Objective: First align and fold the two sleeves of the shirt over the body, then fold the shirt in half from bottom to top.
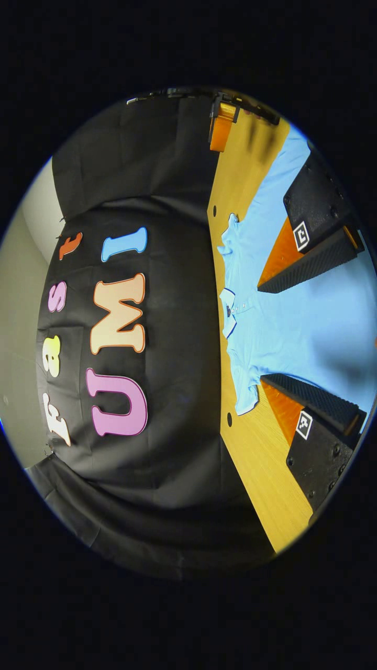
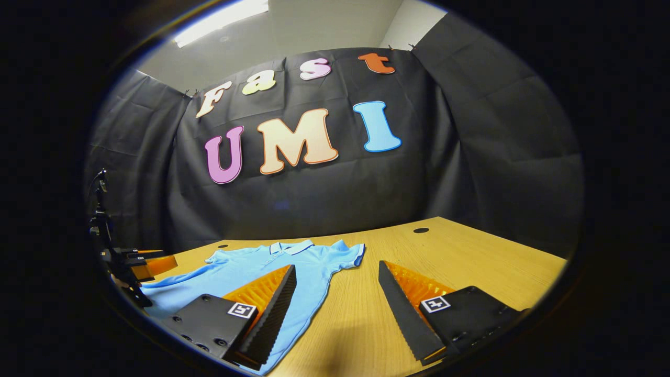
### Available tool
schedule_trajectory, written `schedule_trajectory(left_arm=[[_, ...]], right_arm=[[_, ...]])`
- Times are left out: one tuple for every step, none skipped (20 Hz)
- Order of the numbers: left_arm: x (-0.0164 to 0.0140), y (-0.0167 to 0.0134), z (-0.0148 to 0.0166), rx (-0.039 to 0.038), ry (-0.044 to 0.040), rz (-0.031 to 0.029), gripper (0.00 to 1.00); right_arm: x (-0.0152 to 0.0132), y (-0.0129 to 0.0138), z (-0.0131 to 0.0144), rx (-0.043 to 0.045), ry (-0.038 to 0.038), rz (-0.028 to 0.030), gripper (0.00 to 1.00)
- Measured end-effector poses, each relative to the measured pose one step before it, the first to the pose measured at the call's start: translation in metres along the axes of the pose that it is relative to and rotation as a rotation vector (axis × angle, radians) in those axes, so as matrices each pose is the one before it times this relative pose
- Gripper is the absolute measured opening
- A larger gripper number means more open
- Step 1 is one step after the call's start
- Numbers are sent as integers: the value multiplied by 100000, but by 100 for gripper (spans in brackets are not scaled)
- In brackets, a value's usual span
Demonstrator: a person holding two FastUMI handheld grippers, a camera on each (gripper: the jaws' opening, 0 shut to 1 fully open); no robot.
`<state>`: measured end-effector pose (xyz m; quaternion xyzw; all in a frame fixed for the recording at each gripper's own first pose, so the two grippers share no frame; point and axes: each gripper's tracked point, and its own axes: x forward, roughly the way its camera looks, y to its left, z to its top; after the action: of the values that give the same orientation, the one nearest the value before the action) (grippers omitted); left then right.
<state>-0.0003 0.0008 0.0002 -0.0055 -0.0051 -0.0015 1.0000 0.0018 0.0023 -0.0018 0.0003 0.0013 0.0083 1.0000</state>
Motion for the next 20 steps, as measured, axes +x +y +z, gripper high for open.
schedule_trajectory(left_arm=[[-19, -15, -14, 64, -32, -18, 94], [-6, -29, -5, 81, -54, 17, 94], [74, -45, -71, 45, -9, -18, 94], [-2, -1, 58, 25, 53, -3, 94], [-31, 42, -11, -9, 9, -6, 94], [-104, 28, 85, 9, -48, -9, 94], [-37, 22, -47, 12, 12, -1, 94], [2, 27, 25, -1, 7, -3, 94], [18, -39, -33, 10, -7, -10, 94], [-42, 26, 78, 2, 7, -11, 94], [43, -36, -81, 9, -7, 15, 94], [21, -6, 71, 2, 4, -10, 94], [-18, 17, -19, -16, 52, -19, 94], [36, 7, 31, -21, -11, -1, 94], [2, -4, -12, 6, 30, -9, 94], [-28, -9, 29, -33, 33, -25, 94], [0, -19, -34, -52, -10, 13, 94], [17, -21, 37, 4, 19, -25, 94], [35, 7, -75, 33, -14, -5, 94], [-83, 38, 62, -25, -38, -26, 94]], right_arm=[[46, 52, -11, 40, 150, 609, 98], [46, 290, -77, 76, 350, 1110, 98], [154, -15, -8, -59, 92, 731, 98], [166, -266, 23, -321, 265, -220, 98], [342, -420, -72, -317, 891, -871, 98], [311, -423, -482, -251, 2340, -826, 98], [299, -403, -299, 287, 2787, -421, 98], [164, -222, 25, 552, 1956, 89, 98], [159, -183, 584, 668, 687, 137, 98], [299, -258, 767, -316, 127, -200, 98], [313, -377, 782, -1246, 368, -372, 97], [546, -210, 662, -1558, 961, 15, 97], [542, -210, 659, -1186, 1289, 13, 97], [647, -39, 517, -727, 1749, 461, 97], [741, 132, 503, -332, 2242, 691, 97], [865, 209, 316, -245, 2442, 1211, 97], [902, 276, 282, -538, 2719, 945, 97], [1209, 387, 136, -736, 2739, 1000, 97], [1266, 421, 118, -750, 2998, 958, 97], [1019, 514, -122, -286, 3209, 1493, 97]])
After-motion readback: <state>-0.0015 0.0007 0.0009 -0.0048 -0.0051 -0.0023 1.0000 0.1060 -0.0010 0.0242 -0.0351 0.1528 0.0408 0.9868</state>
